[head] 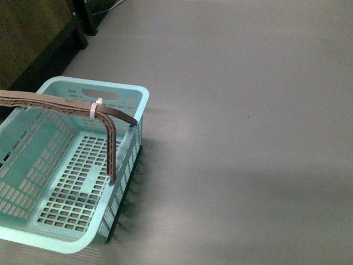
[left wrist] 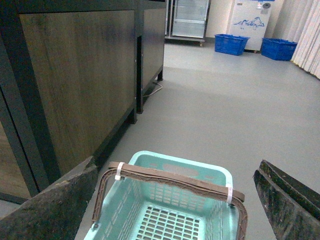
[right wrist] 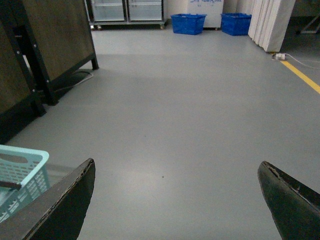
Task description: Pick mango and avocado into basket
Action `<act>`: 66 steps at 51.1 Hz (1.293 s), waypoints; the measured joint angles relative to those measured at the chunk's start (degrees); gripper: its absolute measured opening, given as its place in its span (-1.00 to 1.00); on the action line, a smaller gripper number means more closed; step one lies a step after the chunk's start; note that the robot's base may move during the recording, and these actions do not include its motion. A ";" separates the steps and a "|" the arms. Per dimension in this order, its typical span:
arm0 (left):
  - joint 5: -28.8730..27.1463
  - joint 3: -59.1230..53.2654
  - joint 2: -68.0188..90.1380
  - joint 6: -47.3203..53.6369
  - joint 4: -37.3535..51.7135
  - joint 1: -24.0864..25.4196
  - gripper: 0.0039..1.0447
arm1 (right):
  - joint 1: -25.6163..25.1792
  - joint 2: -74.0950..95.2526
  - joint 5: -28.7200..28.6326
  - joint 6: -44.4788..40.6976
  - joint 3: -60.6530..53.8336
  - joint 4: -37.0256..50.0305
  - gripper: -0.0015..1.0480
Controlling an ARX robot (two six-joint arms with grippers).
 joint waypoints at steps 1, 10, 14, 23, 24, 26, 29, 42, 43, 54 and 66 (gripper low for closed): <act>0.00 0.00 0.00 0.00 0.00 0.00 0.84 | 0.00 0.00 0.00 -0.02 0.00 0.00 0.83; 0.00 0.00 0.00 0.00 0.00 0.00 0.84 | 0.00 0.00 0.00 0.00 0.00 0.00 0.83; 0.00 0.00 0.00 0.00 0.00 0.00 0.84 | 0.00 0.00 0.00 -0.02 0.00 0.00 0.83; 0.00 0.00 0.00 0.00 0.00 0.00 0.84 | 0.00 0.00 0.02 0.00 0.00 0.00 0.83; 0.00 0.00 0.00 0.00 0.00 0.00 0.84 | 0.00 0.00 0.00 0.00 0.00 0.00 0.83; 0.00 0.00 0.00 0.00 0.00 0.00 0.84 | 0.00 0.00 0.00 0.00 0.00 0.00 0.83; 2.38 1.70 1.97 -4.37 -4.81 0.52 0.84 | 0.00 0.00 0.02 0.00 0.00 0.00 0.83; 14.27 13.18 21.05 -52.04 -21.07 6.10 0.84 | 0.00 0.00 -0.07 -0.02 0.00 0.00 0.83; 14.69 13.35 23.34 -54.88 -19.58 7.26 0.84 | 0.00 0.00 -0.09 -0.02 0.00 0.00 0.83; 14.27 13.88 45.11 -62.53 -2.93 11.50 0.84 | 0.00 0.00 -0.04 -0.02 0.00 0.00 0.83; 10.95 17.94 69.44 -64.17 15.15 10.91 0.84 | 0.00 0.02 -0.04 -0.02 0.00 0.00 0.83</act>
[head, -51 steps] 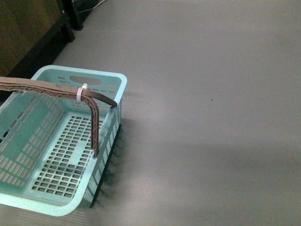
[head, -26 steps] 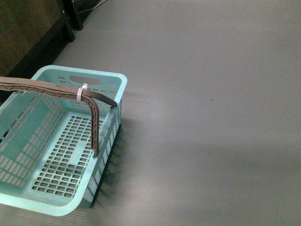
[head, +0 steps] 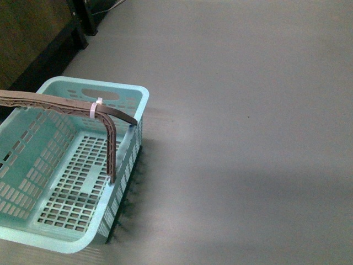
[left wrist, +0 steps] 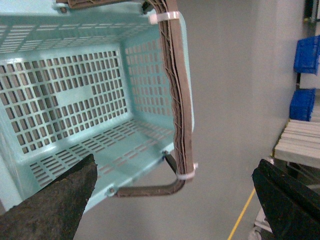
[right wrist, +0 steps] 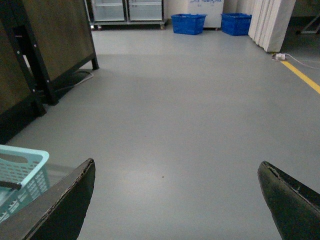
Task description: Pick mango and avocado into basket
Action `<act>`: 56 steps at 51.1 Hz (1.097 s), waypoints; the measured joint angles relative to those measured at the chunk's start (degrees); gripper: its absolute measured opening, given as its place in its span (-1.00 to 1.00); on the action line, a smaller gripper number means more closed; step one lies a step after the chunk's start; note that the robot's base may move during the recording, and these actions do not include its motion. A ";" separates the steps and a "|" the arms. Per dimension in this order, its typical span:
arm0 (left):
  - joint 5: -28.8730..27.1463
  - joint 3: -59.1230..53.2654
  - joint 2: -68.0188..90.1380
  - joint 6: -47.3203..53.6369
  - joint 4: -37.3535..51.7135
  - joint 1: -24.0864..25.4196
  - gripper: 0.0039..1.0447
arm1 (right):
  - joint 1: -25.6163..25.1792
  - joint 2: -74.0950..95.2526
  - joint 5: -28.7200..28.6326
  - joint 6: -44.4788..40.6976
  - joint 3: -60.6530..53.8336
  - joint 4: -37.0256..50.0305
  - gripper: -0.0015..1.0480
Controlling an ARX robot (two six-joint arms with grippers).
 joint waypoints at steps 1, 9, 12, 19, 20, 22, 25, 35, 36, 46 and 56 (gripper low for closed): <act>-0.44 0.59 2.40 -0.17 1.53 -0.28 0.84 | 0.00 -0.02 0.00 0.02 0.00 0.00 0.83; -2.27 5.27 17.29 -2.03 10.56 -2.67 0.84 | 0.00 -0.02 0.00 0.00 0.00 0.00 0.83; -3.52 8.44 24.63 -3.34 14.49 -4.09 0.84 | 0.00 -0.02 0.00 0.02 0.00 0.00 0.83; -5.49 16.39 37.79 -5.77 18.62 -7.04 0.84 | 0.00 -0.02 0.00 0.00 0.00 0.00 0.83; -5.68 17.44 39.23 -6.01 18.86 -7.39 0.84 | 0.00 -0.02 0.02 0.00 0.00 0.00 0.83; -6.10 19.58 41.94 -6.69 19.34 -8.13 0.84 | 0.00 -0.02 0.02 0.00 0.00 0.00 0.83; -6.38 23.19 46.18 -7.63 19.82 -9.07 0.84 | 0.00 -0.02 0.00 0.02 0.00 0.00 0.83; -6.47 30.45 53.64 -9.44 20.41 -9.77 0.69 | 0.00 -0.02 0.02 0.00 0.00 0.00 0.83; -6.45 30.69 53.86 -9.44 20.41 -9.77 0.65 | 0.00 -0.02 0.02 0.00 0.00 0.00 0.83; -7.13 29.20 53.05 -9.05 20.55 -9.84 -0.07 | 0.00 -0.02 0.02 0.02 0.00 0.00 0.83; -6.64 28.13 51.87 -11.93 21.16 -9.97 -0.57 | 0.00 -0.02 0.00 0.00 0.00 0.00 0.83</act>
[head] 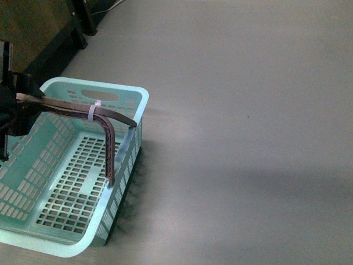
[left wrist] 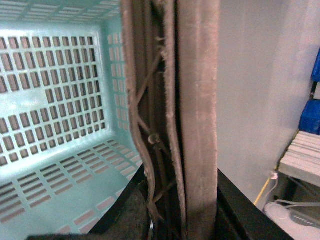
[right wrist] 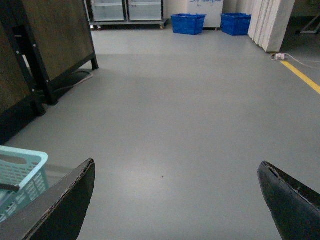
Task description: Pick mango and avocado into basket
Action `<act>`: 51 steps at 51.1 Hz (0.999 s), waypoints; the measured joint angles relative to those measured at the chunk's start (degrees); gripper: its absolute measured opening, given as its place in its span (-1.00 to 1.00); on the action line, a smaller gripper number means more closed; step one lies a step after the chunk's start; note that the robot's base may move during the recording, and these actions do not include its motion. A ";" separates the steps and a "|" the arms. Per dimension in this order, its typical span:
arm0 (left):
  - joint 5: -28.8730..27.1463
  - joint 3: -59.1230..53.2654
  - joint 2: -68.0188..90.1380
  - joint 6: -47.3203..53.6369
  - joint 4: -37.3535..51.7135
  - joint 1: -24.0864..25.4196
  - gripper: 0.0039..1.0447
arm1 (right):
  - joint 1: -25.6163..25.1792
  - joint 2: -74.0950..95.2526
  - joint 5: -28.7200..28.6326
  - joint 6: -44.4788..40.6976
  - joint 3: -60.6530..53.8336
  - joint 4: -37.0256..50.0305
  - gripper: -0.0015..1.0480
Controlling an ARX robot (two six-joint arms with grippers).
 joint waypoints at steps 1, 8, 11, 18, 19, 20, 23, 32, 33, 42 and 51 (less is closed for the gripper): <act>0.04 -0.13 -0.07 -0.46 0.00 0.00 -0.58 | 0.00 0.00 0.02 0.00 0.00 0.00 0.83; 0.11 -2.62 -1.81 -1.73 0.04 -0.07 -0.59 | 0.00 0.00 0.00 0.00 0.00 0.00 0.83; -0.02 -4.46 -3.43 -2.32 -0.26 -0.13 -0.59 | 0.00 0.00 0.02 0.00 0.00 0.00 0.83; 0.24 -8.83 -10.10 -4.04 -2.51 -0.17 -0.60 | 0.00 0.00 0.00 0.00 0.00 0.00 0.83; 0.28 -9.53 -11.80 -4.33 -3.17 -0.17 -0.60 | 0.00 0.00 0.00 0.00 0.00 0.00 0.83; 0.44 -10.45 -14.53 -4.94 -4.35 -0.17 -0.60 | 0.00 0.00 0.00 0.00 0.00 0.00 0.83; 0.87 -12.11 -21.97 -6.36 -8.26 -0.15 -0.60 | 0.00 0.00 0.00 0.00 0.00 0.00 0.83; 2.01 -12.11 -45.77 -8.20 -26.05 0.57 -0.60 | 0.00 0.00 0.02 0.00 0.00 0.00 0.83; 2.14 -11.76 -47.95 -8.35 -28.04 0.72 -0.60 | 0.00 0.00 0.00 0.02 0.00 0.00 0.83; 0.70 -7.74 -61.92 -9.68 -41.79 1.51 -0.60 | 0.00 0.00 0.00 0.00 0.00 0.00 0.83; -4.72 -4.13 -72.04 -10.47 -53.53 -2.40 -0.60 | 0.00 0.00 0.09 0.02 0.00 0.00 0.83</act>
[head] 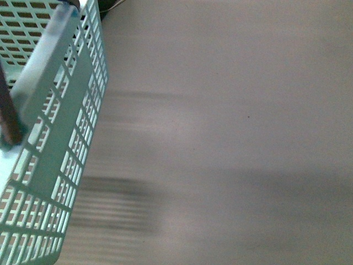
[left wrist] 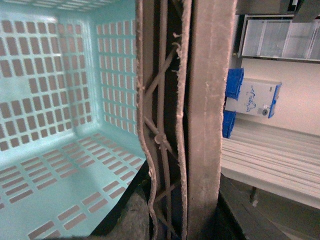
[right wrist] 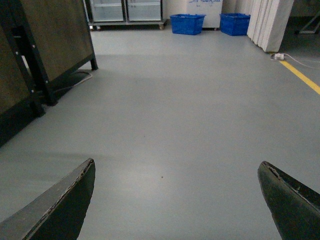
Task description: Pick mango and avocado into basket
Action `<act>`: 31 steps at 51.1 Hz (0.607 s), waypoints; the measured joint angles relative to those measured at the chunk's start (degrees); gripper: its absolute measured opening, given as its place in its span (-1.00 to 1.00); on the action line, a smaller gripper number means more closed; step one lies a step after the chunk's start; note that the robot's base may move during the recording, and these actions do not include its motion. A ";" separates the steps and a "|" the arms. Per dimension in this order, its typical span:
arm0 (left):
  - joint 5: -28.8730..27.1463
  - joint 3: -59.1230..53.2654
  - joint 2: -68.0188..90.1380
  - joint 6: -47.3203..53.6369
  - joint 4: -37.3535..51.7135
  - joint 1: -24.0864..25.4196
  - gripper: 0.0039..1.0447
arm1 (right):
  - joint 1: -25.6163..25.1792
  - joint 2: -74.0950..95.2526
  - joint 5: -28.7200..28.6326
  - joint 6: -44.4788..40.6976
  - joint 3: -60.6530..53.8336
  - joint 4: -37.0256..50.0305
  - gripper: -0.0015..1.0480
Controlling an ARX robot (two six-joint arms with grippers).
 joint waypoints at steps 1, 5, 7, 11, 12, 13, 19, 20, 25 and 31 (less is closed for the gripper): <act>0.22 0.63 -1.68 -0.31 -2.14 -0.09 -0.60 | 0.00 0.00 0.00 0.00 0.00 0.00 0.83; 0.52 1.97 -4.37 -1.53 -3.61 -0.37 -0.60 | 0.02 0.00 -0.11 -0.02 0.00 0.00 0.83; 0.42 2.32 -4.63 -1.53 -3.61 -0.37 -0.60 | 0.00 0.00 -0.15 -0.02 0.00 0.00 0.83; -0.07 2.34 -4.31 -1.38 -3.76 -0.37 -0.60 | 0.00 0.00 -0.11 0.00 0.00 0.00 0.83; -0.11 2.34 -4.24 -1.33 -3.80 -0.37 -0.60 | 0.00 0.00 -0.11 -0.02 0.00 0.00 0.83; -0.11 2.34 -4.13 -1.29 -3.87 -0.37 -0.60 | 0.00 0.00 -0.11 0.00 0.00 0.00 0.83; -0.17 2.34 -4.02 -1.31 -3.87 -0.37 -0.60 | 0.00 0.00 -0.11 -0.02 0.00 0.00 0.83; -0.17 2.34 -4.02 -1.31 -3.87 -0.37 -0.60 | 0.00 0.00 -0.11 0.00 0.00 0.00 0.83; -0.02 2.34 -4.00 -1.31 -3.87 -0.37 -0.60 | 0.00 0.00 -0.11 0.00 0.00 0.00 0.83; -0.02 2.32 -3.98 -1.31 -4.00 -0.37 -0.60 | 0.00 0.00 -0.11 -0.02 0.00 0.00 0.83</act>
